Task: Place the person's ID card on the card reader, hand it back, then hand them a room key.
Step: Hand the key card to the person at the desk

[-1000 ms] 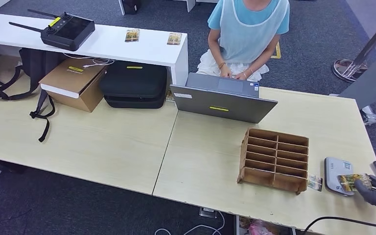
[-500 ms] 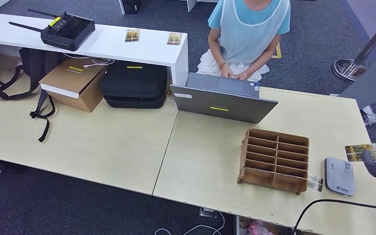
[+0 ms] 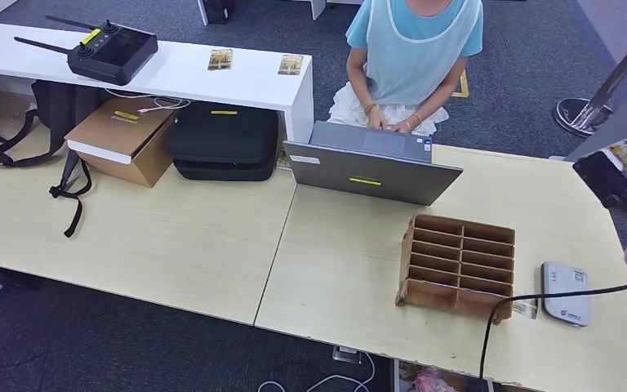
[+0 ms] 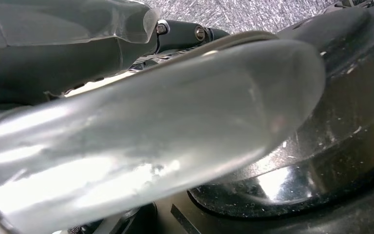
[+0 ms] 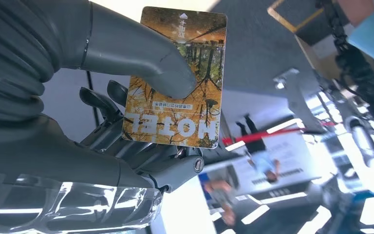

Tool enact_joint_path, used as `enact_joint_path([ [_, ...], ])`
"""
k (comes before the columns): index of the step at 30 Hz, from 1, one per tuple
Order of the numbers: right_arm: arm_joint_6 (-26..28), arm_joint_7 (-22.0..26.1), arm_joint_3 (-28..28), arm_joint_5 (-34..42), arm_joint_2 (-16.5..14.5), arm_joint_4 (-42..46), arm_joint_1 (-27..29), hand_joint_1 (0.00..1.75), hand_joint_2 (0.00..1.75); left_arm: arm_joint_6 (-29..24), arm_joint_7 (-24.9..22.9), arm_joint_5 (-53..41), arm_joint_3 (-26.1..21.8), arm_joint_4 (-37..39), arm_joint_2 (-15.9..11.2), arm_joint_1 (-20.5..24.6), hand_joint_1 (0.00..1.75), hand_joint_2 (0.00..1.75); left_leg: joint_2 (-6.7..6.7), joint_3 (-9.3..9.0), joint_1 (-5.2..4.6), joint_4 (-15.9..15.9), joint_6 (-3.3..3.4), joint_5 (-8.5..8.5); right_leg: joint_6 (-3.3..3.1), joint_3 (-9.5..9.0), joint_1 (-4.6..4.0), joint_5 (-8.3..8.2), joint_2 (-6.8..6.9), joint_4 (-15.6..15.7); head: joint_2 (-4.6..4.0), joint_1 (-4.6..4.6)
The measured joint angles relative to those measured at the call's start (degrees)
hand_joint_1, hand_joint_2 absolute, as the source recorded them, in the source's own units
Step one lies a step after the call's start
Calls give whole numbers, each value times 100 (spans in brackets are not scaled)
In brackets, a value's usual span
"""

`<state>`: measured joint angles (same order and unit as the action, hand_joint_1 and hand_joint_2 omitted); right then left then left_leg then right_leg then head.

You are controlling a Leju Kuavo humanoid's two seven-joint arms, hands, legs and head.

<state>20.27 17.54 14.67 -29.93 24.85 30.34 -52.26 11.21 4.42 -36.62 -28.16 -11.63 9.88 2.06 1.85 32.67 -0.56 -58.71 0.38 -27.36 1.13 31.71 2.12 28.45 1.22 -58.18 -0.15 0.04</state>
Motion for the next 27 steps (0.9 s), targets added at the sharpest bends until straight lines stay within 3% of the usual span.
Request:
enact_joint_path([
  [8,297,-682,910,-891,-812,-172,-850,175,175,34,-2,-24,-33,0,-2,5,0,0,-5,-1,0,0,-4,8,-5,10,1,-3,-9,-11,1,0],
  [16,-25,-1079,1389,-1174,-1613,-546,-1502,175,175,84,-11,-91,-74,0,-13,12,0,0,-3,4,1,0,-10,12,-7,17,1,-4,-7,-15,0,1],
  [22,-117,-1324,1570,-1387,-1946,-713,-1738,175,175,186,-2,-142,-83,0,-44,24,0,0,-4,6,1,-1,-10,13,-6,18,1,-5,-7,-14,0,2],
  [27,-90,-1393,1663,-1466,-2004,-823,-1830,175,175,261,-2,-237,-83,0,-58,36,0,0,-3,9,1,-2,-10,13,-6,19,1,-6,-4,-13,0,2],
])
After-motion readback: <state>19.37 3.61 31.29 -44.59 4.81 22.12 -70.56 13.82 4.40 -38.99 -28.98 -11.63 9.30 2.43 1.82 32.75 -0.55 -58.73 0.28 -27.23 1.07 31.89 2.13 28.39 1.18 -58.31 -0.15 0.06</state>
